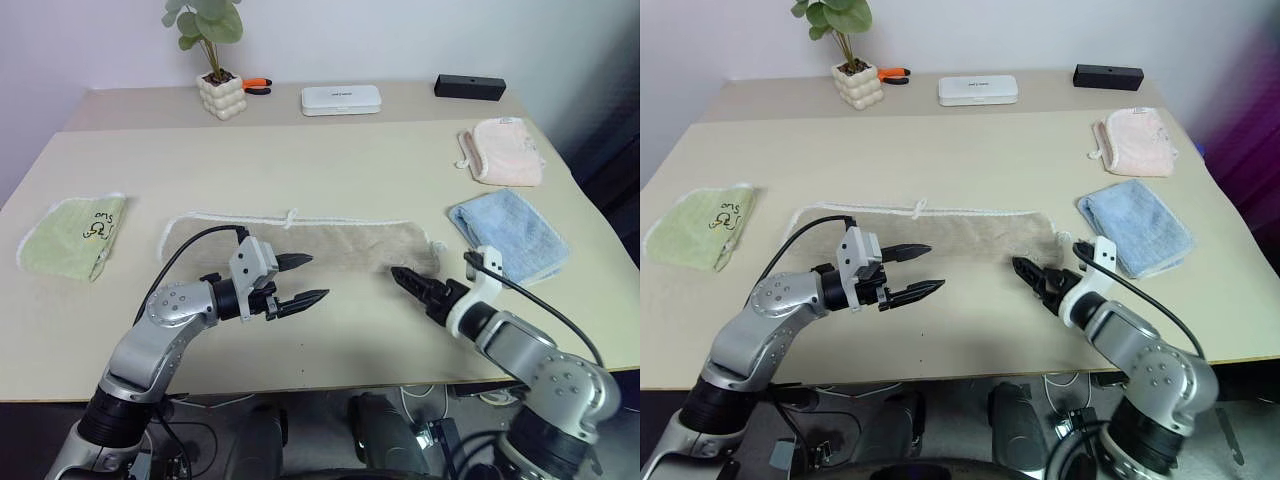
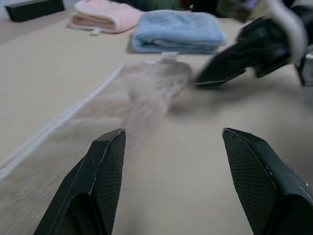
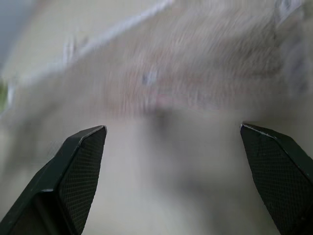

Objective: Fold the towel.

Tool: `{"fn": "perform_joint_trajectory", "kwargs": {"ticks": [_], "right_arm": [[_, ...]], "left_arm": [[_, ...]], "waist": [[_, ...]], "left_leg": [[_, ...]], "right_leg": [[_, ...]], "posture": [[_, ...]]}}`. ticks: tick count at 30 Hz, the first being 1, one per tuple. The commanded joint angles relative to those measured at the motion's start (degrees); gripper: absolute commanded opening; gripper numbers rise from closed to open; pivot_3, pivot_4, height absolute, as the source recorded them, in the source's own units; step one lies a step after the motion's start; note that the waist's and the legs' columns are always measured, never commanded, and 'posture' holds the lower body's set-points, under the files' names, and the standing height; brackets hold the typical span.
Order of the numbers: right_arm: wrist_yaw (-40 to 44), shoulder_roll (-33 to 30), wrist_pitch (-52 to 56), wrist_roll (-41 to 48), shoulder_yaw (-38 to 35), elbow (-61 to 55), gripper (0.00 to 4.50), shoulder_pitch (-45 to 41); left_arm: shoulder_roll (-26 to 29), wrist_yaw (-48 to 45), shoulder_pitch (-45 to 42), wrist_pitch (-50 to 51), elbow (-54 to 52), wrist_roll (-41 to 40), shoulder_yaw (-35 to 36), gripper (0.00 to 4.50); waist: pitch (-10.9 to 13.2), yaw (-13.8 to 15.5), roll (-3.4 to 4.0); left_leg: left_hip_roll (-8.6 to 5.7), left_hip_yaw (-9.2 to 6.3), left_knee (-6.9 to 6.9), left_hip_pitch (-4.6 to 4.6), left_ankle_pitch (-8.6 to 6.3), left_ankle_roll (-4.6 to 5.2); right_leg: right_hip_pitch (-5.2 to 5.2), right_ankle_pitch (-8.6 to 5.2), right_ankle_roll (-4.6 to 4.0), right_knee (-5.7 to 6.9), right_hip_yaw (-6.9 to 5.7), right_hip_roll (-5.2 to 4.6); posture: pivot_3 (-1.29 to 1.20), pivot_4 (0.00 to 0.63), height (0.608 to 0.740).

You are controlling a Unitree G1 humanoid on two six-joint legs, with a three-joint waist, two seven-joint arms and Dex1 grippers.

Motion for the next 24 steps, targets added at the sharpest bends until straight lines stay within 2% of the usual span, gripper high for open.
{"fn": "perform_joint_trajectory", "kwargs": {"ticks": [1, 3, 6, 13, 18, 21, 24], "right_arm": [[-8.04, 3.23, -0.91, -1.52, -5.92, 5.36, 4.45, -5.16], [-11.61, 4.06, -2.47, -2.6, -8.23, 8.5, 4.45, -8.04], [-13.61, 3.47, -4.6, -1.84, -10.01, 11.65, 3.65, -10.85], [-15.89, 2.25, -7.96, 0.33, -10.07, 11.84, 0.06, -11.98], [-16.56, -1.27, -8.21, 2.72, -11.29, 10.19, 0.02, -12.24], [-13.66, -7.88, -7.08, 4.2, -9.45, 7.72, 0.02, -11.96], [-6.98, -17.63, -7.08, 4.49, -3.42, 4.4, 0.02, -11.35]], "left_arm": [[-0.28, 0.78, -0.28, 0.95, -2.16, -1.62, 1.96, 3.24], [-0.26, 0.96, -0.13, 1.13, -2.41, -1.61, 2.17, 3.24], [-0.08, 1.44, 0.27, 1.17, -2.79, -1.56, 2.55, 3.24], [-0.12, 2.54, 1.81, 1.49, -3.94, -1.82, 3.22, 3.24], [-0.26, 3.1, 2.64, 1.47, -4.38, -1.7, 3.27, 3.24], [-0.21, 3.54, 2.79, 1.31, -4.06, -1.6, 3.76, 3.24], [-0.09, 3.87, 2.81, 1.1, -3.64, -1.61, 4.45, 3.24]], "waist": [[0.0, 0.05, 0.0], [-0.01, 0.05, 0.0], [-0.03, 0.31, 0.02], [-0.02, 0.08, 0.08], [0.01, 0.07, 0.13], [0.04, 0.15, 0.17], [0.06, 0.03, 0.21]], "left_leg": [[0.0, 0.0, 0.01, 0.0, 0.0, 0.0], [0.0, 0.0, 0.01, 0.0, 0.0, 0.0], [-0.01, 0.0, 0.02, -0.01, 0.0, 0.0], [-0.02, 0.0, -0.09, -0.07, 0.0, 0.01], [-0.01, 0.0, -0.08, -0.08, 0.0, 0.01], [-0.02, 0.01, -0.07, -0.1, 0.0, 0.01], [-0.02, 0.01, -0.09, -0.12, 0.0, 0.01]], "right_leg": [[0.01, 0.0, 0.0, -0.02, 0.0, 0.0], [0.01, 0.0, 0.0, -0.03, 0.0, 0.0], [0.04, 0.0, 0.0, -0.06, -0.01, -0.01], [-0.05, 0.0, 0.0, -0.09, -0.01, -0.02], [-0.06, 0.0, 0.0, -0.1, -0.01, -0.02], [-0.06, -0.01, -0.01, -0.12, -0.01, -0.03], [-0.07, -0.02, -0.03, -0.16, -0.01, -0.02]], "posture": [[0.0, 0.15, 0.737], [0.0, 0.15, 0.737], [0.0, 0.15, 0.737], [0.0, 0.15, 0.737], [0.0, 0.15, 0.737], [0.0, 0.15, 0.737], [0.0, 0.15, 0.737]]}}
